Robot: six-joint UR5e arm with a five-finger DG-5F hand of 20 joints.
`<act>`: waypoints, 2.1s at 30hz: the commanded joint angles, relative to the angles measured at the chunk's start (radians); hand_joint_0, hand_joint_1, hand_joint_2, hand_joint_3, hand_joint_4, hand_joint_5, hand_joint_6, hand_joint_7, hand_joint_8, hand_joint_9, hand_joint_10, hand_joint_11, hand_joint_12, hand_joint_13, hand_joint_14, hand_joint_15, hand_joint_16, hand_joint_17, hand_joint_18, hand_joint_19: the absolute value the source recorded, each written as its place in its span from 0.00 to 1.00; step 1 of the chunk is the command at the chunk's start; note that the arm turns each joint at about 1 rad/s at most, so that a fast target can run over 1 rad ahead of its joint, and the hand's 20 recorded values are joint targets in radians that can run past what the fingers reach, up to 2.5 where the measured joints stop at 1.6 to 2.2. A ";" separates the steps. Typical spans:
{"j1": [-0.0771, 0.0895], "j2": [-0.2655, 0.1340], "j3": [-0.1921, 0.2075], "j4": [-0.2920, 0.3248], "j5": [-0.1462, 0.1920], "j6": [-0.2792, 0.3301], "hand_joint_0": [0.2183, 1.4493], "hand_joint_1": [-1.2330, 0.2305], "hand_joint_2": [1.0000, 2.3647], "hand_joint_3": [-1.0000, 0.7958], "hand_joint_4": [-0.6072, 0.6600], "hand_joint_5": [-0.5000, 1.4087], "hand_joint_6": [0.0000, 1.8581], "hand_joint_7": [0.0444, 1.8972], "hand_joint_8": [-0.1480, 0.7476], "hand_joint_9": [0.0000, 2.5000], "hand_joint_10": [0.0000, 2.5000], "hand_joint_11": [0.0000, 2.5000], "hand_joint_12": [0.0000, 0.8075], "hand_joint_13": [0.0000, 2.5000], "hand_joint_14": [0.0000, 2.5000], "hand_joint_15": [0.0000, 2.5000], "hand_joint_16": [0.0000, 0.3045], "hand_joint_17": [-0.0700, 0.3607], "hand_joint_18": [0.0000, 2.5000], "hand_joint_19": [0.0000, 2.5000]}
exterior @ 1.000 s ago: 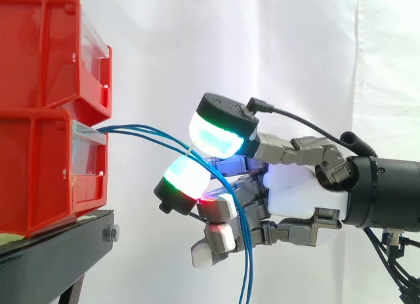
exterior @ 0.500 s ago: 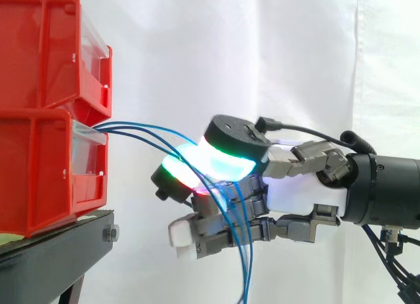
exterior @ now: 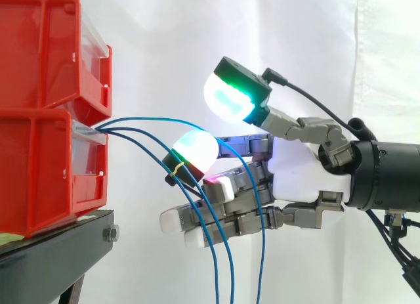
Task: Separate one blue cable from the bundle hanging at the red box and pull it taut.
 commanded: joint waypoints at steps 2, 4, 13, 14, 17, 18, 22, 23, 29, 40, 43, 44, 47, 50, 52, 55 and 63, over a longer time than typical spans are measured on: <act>-0.004 0.006 0.001 -0.014 -0.001 0.000 0.24 0.59 0.00 0.28 0.55 0.18 0.41 0.58 0.51 0.43 0.01 0.39 0.45 0.27 0.01 0.16 0.15 0.40 0.21 0.18; -0.007 0.006 0.001 -0.016 0.004 -0.004 0.24 0.60 0.00 0.28 0.55 0.17 0.41 0.57 0.51 0.43 0.01 0.38 0.45 0.29 0.01 0.17 0.15 0.41 0.23 0.19; 0.000 -0.001 -0.001 -0.019 0.021 -0.007 0.24 0.59 0.00 0.28 0.57 0.15 0.41 0.55 0.51 0.40 0.01 0.43 0.46 0.40 0.01 0.31 0.17 0.43 0.25 0.20; 0.002 -0.001 -0.001 -0.022 0.021 -0.007 0.24 0.59 0.00 0.28 0.57 0.15 0.40 0.55 0.50 0.39 0.01 0.44 0.46 0.41 0.01 0.34 0.17 0.43 0.25 0.21; 0.003 -0.001 -0.001 -0.031 0.021 -0.007 0.23 0.57 0.00 0.28 0.58 0.15 0.39 0.55 0.51 0.37 0.01 0.44 0.46 0.41 0.01 0.38 0.17 0.43 0.26 0.22; 0.003 -0.001 -0.002 -0.033 0.021 -0.007 0.23 0.57 0.00 0.28 0.58 0.15 0.39 0.55 0.51 0.37 0.01 0.44 0.46 0.41 0.01 0.39 0.17 0.43 0.26 0.22; 0.005 -0.001 -0.001 -0.036 0.025 -0.008 0.23 0.55 0.00 0.28 0.59 0.15 0.39 0.55 0.52 0.32 0.01 0.46 0.46 0.40 0.01 0.41 0.17 0.44 0.27 0.22; 0.005 -0.003 -0.001 -0.036 0.027 -0.007 0.23 0.53 0.00 0.28 0.59 0.15 0.39 0.55 0.52 0.29 0.01 0.48 0.47 0.40 0.01 0.42 0.17 0.44 0.27 0.22; 0.006 -0.001 -0.002 -0.036 0.028 -0.008 0.23 0.49 0.00 0.28 0.60 0.15 0.39 0.54 0.55 0.26 0.00 0.62 0.46 0.40 0.01 0.45 0.15 0.41 0.25 0.20; 0.002 -0.001 -0.002 -0.036 0.025 -0.004 0.24 0.47 0.00 0.28 0.61 0.15 0.39 0.54 0.55 0.22 0.28 0.62 0.42 0.44 0.03 0.60 0.14 0.39 0.28 0.23; -0.003 0.000 -0.002 -0.036 0.025 -0.002 0.24 0.47 0.00 0.28 0.62 0.15 0.39 0.54 0.55 0.21 0.31 0.62 0.43 0.42 0.16 0.59 0.15 0.40 0.30 0.26; -0.004 -0.001 -0.001 -0.036 0.025 -0.002 0.24 0.47 0.00 0.28 0.62 0.15 0.39 0.54 0.55 0.20 0.33 0.61 0.43 0.41 0.20 0.59 0.15 0.40 0.30 0.27; -0.004 0.000 0.001 -0.039 0.024 0.001 0.24 0.47 0.00 0.28 0.63 0.15 0.39 0.54 0.56 0.19 0.35 0.60 0.44 0.39 0.30 0.57 0.16 0.41 0.31 0.30; -0.004 0.000 0.001 -0.046 0.016 0.006 0.24 0.46 0.00 0.28 0.63 0.15 0.39 0.53 0.56 0.19 0.36 0.59 0.44 0.37 0.37 0.57 0.16 0.41 0.33 0.34; -0.006 0.003 0.001 -0.049 0.011 0.010 0.24 0.46 0.00 0.28 0.63 0.15 0.39 0.54 0.56 0.19 0.36 0.60 0.44 0.36 0.44 0.56 0.16 0.42 0.35 0.37; -0.006 0.018 0.001 -0.074 0.004 0.009 0.24 0.46 0.00 0.28 0.63 0.15 0.39 0.53 0.56 0.19 0.40 0.59 0.44 0.35 0.58 0.53 0.16 0.42 0.38 0.43; 0.000 0.052 0.001 -0.171 0.001 0.003 0.24 0.46 0.00 0.28 0.64 0.15 0.40 0.53 0.56 0.18 0.43 0.58 0.43 0.31 0.81 0.51 0.15 0.40 0.44 0.52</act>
